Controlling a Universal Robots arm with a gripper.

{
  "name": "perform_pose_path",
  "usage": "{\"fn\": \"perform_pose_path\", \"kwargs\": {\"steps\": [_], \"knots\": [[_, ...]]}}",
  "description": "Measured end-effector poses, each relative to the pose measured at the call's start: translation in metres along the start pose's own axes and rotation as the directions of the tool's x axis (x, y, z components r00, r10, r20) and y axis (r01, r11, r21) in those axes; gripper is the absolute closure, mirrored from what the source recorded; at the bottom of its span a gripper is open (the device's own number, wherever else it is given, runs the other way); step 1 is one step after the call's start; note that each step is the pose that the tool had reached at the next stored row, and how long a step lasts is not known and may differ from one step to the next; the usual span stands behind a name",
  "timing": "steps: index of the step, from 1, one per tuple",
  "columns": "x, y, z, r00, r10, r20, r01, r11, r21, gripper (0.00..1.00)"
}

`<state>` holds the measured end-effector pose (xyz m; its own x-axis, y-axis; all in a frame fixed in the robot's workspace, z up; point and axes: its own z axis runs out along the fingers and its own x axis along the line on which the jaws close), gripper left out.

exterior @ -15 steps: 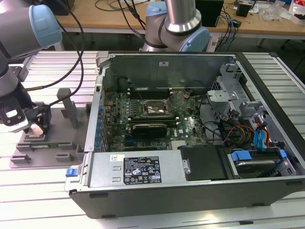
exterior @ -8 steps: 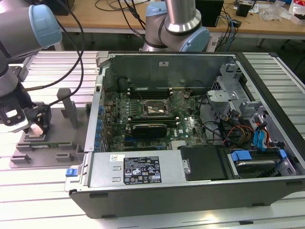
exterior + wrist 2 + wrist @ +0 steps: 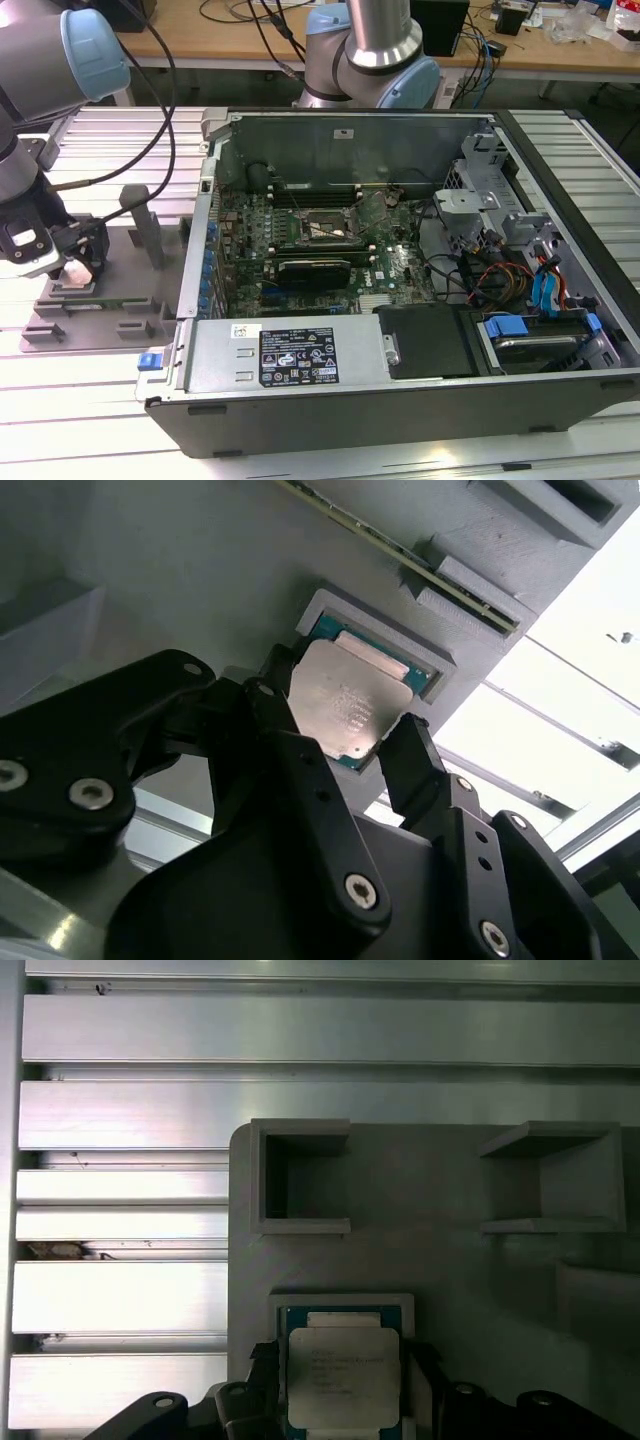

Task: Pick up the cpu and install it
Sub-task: 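Pick up the cpu and move it towards the insertion slot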

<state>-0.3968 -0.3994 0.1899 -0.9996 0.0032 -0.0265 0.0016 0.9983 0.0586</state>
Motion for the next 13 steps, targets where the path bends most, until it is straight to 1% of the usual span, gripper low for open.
{"fn": "perform_pose_path", "kwargs": {"steps": [3,11,12,13], "knots": [[0.0000,-0.0001,0.0017,1.0000,0.000,0.0001,0.000,1.0000,-0.0001,0.38],[-0.0012,-0.0001,0.0019,1.0000,0.000,0.0002,0.000,1.0000,-0.0001,0.38],[-0.0013,-0.0001,0.0019,1.0000,0.000,0.0002,0.000,1.0000,-0.0001,0.40],[-0.0013,-0.0001,0.0018,1.0000,0.000,0.0001,0.000,1.0000,-0.0001,0.45]]}}
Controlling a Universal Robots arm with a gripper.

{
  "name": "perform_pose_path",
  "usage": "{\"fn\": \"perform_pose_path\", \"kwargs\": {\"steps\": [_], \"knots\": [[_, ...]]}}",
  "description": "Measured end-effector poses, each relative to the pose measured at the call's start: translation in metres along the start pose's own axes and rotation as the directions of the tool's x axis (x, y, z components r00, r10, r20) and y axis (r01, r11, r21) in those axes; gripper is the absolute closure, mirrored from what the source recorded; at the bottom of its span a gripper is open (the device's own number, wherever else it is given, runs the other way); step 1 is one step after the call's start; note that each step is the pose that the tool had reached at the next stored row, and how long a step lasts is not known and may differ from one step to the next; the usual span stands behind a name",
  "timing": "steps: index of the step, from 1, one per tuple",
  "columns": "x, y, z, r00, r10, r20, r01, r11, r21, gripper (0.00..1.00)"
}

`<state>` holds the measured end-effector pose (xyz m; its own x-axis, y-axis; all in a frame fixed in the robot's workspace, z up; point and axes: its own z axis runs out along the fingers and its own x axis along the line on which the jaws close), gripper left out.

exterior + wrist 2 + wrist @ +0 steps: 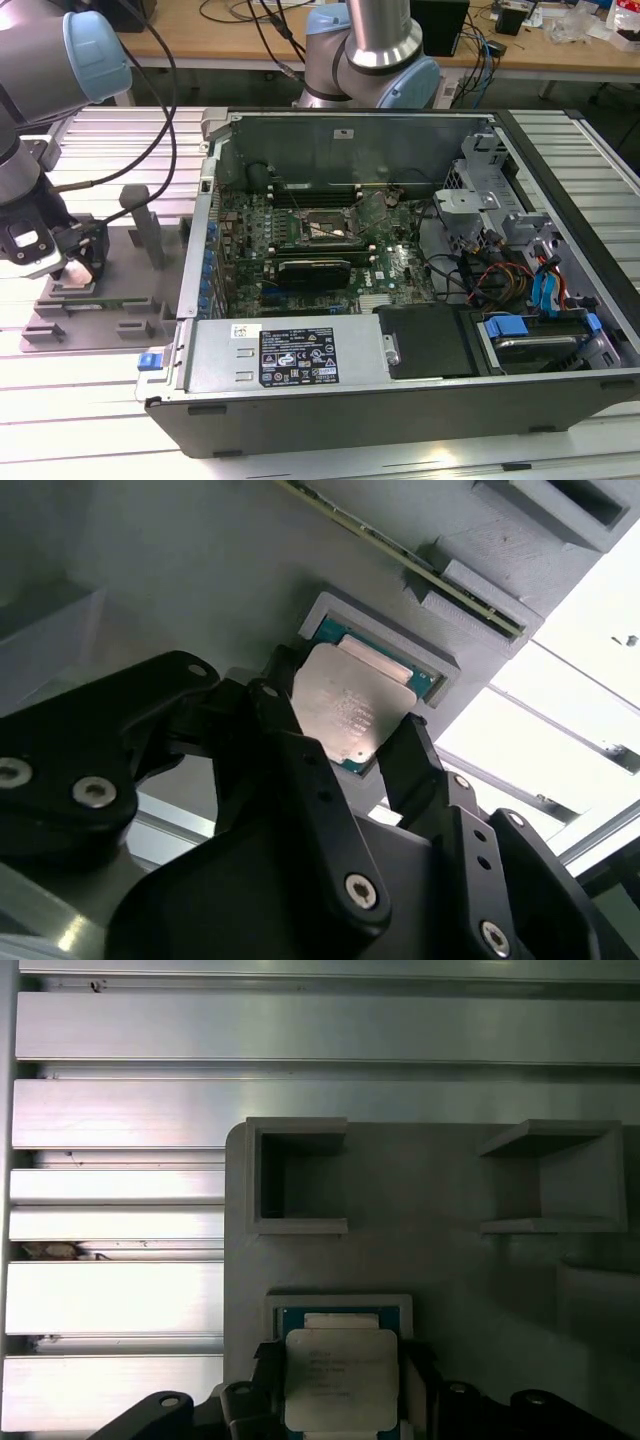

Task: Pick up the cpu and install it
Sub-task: 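Pick up the cpu and move it towards the insertion slot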

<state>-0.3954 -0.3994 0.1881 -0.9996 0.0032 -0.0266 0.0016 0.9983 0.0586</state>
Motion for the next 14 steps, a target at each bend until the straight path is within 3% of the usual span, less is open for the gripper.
{"fn": "perform_pose_path", "kwargs": {"steps": [9,14], "knots": [[-0.0004,0.0002,-0.0019,1.0000,0.000,0.0003,0.000,1.0000,-0.0002,0.45],[-0.0007,0.0010,-0.0171,1.0000,0.000,0.0001,0.000,1.0000,-0.0001,0.45]]}}
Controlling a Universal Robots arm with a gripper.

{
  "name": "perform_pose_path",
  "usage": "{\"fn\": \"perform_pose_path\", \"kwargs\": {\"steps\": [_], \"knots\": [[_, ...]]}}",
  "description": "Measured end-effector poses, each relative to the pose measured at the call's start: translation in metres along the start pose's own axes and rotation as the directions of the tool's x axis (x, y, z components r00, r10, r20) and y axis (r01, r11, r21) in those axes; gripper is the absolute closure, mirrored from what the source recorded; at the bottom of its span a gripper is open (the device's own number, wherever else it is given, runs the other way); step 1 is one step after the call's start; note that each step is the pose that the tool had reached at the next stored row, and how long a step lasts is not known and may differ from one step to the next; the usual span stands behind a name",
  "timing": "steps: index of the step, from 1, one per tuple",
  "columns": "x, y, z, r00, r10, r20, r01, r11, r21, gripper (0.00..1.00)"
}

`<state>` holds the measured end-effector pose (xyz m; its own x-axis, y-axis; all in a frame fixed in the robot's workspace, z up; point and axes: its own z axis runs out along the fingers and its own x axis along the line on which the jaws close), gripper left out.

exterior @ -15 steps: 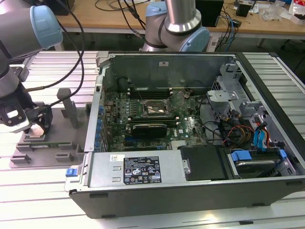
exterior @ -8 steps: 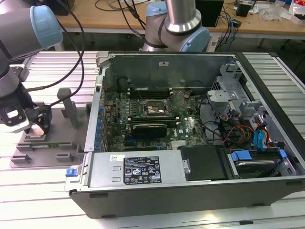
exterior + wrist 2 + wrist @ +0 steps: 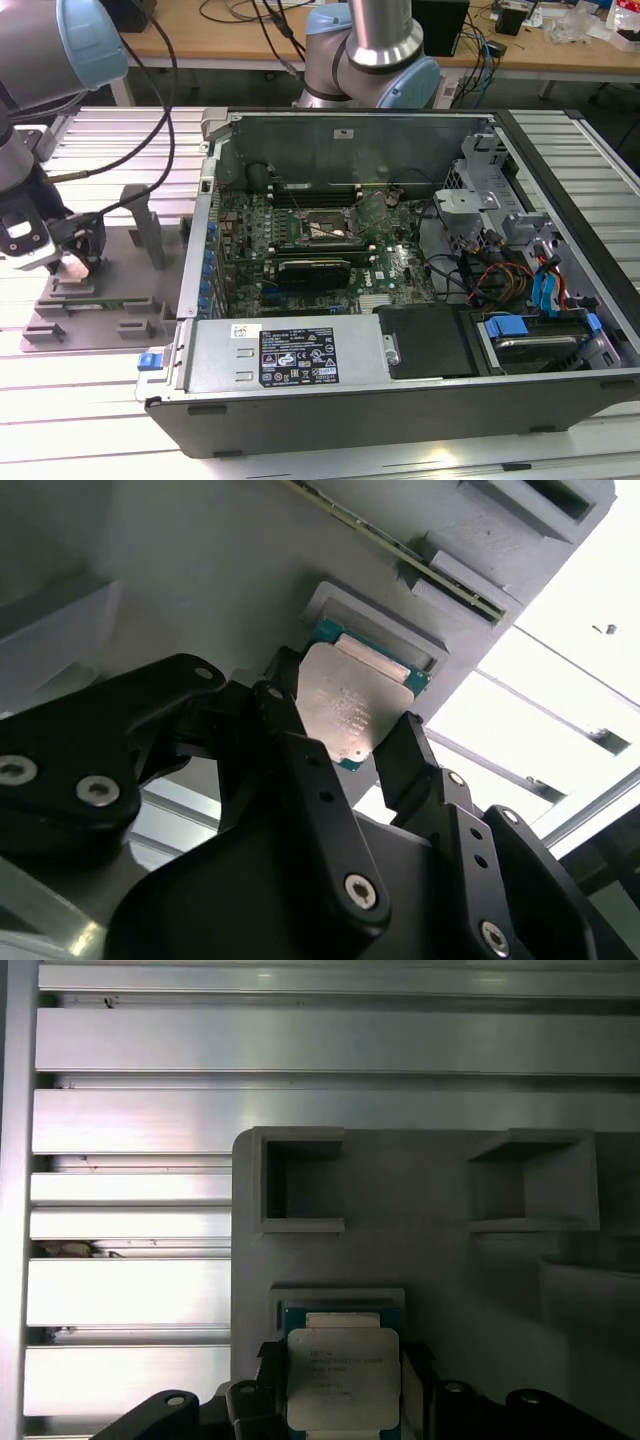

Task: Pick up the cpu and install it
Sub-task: 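Pick up the cpu and move it towards the insertion slot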

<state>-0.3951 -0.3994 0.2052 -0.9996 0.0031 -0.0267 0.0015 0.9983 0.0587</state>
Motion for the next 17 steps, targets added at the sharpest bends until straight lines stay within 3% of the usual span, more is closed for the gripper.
{"fn": "perform_pose_path", "kwargs": {"steps": [3,6,17], "knots": [[-0.0003,0.0006,-0.0104,1.0000,0.000,0.0000,0.000,1.0000,0.0000,0.45],[-0.0007,0.0017,-0.0250,1.0000,0.000,0.0000,0.000,1.0000,-0.0001,0.45],[-0.0011,0.0042,-0.0420,1.0000,0.000,0.0000,0.000,1.0000,0.0011,0.45]]}}
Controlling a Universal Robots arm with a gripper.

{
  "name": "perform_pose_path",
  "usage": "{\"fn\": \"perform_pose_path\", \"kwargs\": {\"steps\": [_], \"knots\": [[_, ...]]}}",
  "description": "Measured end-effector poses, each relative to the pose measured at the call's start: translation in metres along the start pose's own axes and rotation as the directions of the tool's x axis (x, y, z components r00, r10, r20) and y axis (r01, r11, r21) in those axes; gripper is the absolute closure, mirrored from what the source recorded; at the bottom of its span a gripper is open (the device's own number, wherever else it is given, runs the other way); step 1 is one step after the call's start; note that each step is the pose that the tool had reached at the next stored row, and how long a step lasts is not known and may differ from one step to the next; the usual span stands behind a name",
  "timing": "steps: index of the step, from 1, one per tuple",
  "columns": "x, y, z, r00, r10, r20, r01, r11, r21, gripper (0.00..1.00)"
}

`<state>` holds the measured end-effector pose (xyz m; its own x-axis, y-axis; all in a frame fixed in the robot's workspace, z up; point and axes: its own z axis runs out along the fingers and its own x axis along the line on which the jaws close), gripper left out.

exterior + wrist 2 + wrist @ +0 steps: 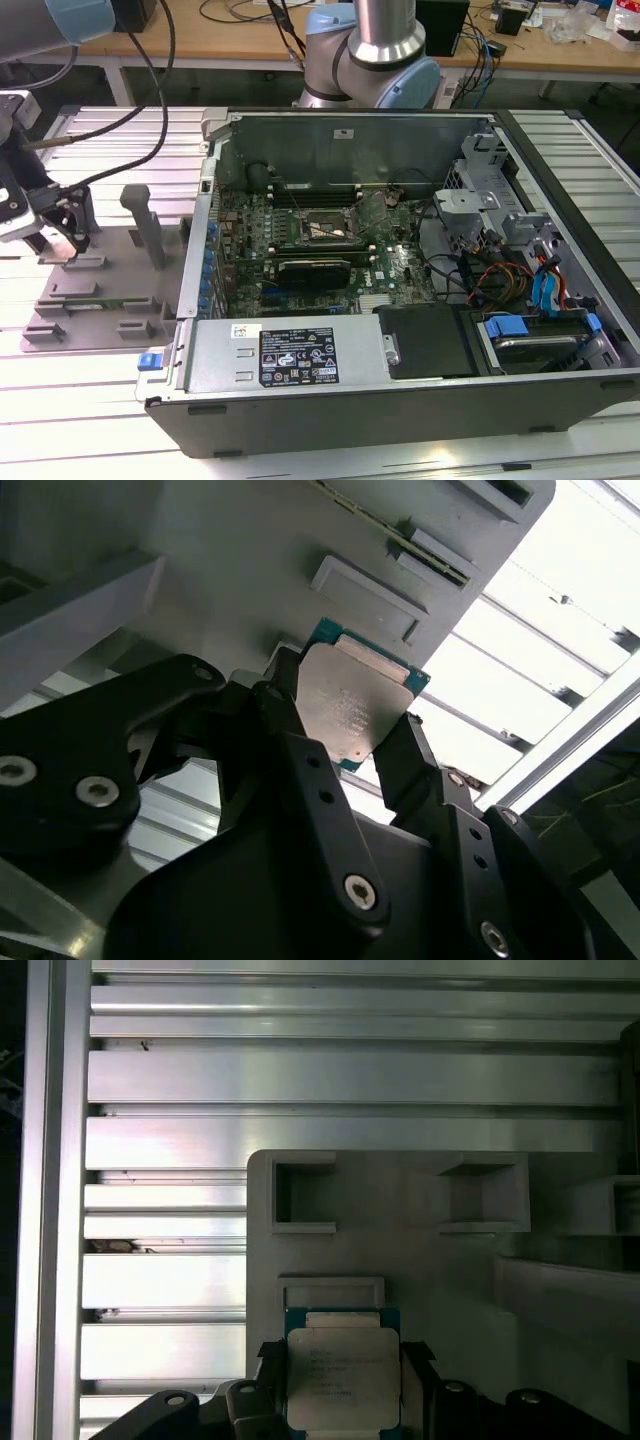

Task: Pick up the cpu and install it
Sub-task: 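Pick up the cpu and move it towards the insertion slot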

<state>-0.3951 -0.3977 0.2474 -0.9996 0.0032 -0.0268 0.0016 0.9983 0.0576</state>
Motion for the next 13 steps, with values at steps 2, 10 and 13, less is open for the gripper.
{"fn": "perform_pose_path", "kwargs": {"steps": [2,10,13], "knots": [[-0.0001,0.0002,-0.0027,1.0000,0.000,0.0001,0.000,1.0000,0.0000,0.45],[-0.0003,0.0009,-0.0106,1.0000,0.000,0.0000,0.000,1.0000,0.0018,0.45],[-0.0004,0.0011,-0.0141,1.0000,0.000,0.0000,0.000,1.0000,0.0017,0.45]]}}
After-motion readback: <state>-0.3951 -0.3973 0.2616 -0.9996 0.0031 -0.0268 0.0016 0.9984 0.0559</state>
